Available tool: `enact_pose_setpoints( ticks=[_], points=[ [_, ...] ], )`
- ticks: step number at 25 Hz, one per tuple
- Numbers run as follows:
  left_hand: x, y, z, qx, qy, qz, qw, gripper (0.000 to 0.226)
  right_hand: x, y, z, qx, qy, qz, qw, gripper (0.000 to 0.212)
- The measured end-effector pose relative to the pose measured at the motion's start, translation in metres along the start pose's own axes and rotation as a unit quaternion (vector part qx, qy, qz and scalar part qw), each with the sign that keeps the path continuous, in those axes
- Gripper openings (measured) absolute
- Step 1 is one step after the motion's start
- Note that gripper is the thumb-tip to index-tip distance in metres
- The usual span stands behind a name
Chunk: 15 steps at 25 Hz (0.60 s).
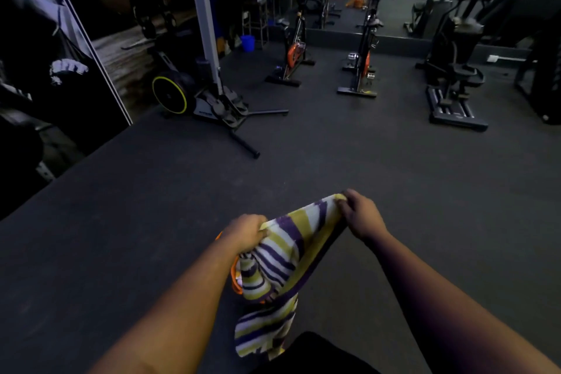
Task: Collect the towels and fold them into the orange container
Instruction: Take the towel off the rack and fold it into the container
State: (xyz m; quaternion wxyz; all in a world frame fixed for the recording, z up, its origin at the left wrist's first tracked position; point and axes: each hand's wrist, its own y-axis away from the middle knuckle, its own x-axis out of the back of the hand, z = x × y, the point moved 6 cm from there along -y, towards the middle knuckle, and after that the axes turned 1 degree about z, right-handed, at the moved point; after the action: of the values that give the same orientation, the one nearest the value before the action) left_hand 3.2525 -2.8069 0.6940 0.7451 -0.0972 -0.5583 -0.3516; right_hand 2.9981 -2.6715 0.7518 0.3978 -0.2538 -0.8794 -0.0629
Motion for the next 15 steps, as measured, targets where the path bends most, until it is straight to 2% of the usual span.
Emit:
enact_pose_setpoints(
  ticks=[2, 4, 6, 8, 9, 10, 12, 15],
  points=[
    [0.003, -0.006, -0.017, 0.04, 0.084, 0.02, 0.995, 0.026, 0.012, -0.006, 0.008, -0.051, -0.072, 0.08, 0.993, 0.025],
    [0.009, -0.012, -0.016, 0.031, 0.204, 0.062, 0.976, 0.024, 0.011, -0.005, 0.006, -0.072, -0.112, 0.109, 0.985, 0.024],
    [0.019, -0.019, 0.009, -0.015, 0.242, 0.073, 0.967, 0.027, -0.002, -0.006, -0.011, -0.045, -0.133, 0.05, 0.989, 0.01],
    [0.029, -0.023, 0.044, -0.06, 0.257, 0.069, 0.962, 0.024, -0.025, -0.009, -0.035, 0.013, -0.103, -0.086, 0.991, 0.042],
    [0.035, -0.023, 0.058, -0.082, 0.257, 0.073, 0.96, 0.021, -0.037, -0.013, -0.042, 0.04, -0.054, -0.143, 0.987, 0.052],
    [0.04, -0.024, 0.067, -0.099, 0.248, 0.077, 0.961, 0.019, -0.044, -0.018, -0.045, 0.065, 0.012, -0.172, 0.983, 0.045],
    [0.045, -0.023, 0.069, -0.104, 0.211, 0.075, 0.969, 0.011, -0.046, -0.028, -0.046, 0.094, 0.099, -0.169, 0.976, 0.017],
    [0.038, -0.019, 0.034, -0.054, 0.009, 0.092, 0.994, 0.009, -0.026, -0.039, -0.032, 0.087, 0.086, -0.124, 0.985, 0.015]
  ],
)
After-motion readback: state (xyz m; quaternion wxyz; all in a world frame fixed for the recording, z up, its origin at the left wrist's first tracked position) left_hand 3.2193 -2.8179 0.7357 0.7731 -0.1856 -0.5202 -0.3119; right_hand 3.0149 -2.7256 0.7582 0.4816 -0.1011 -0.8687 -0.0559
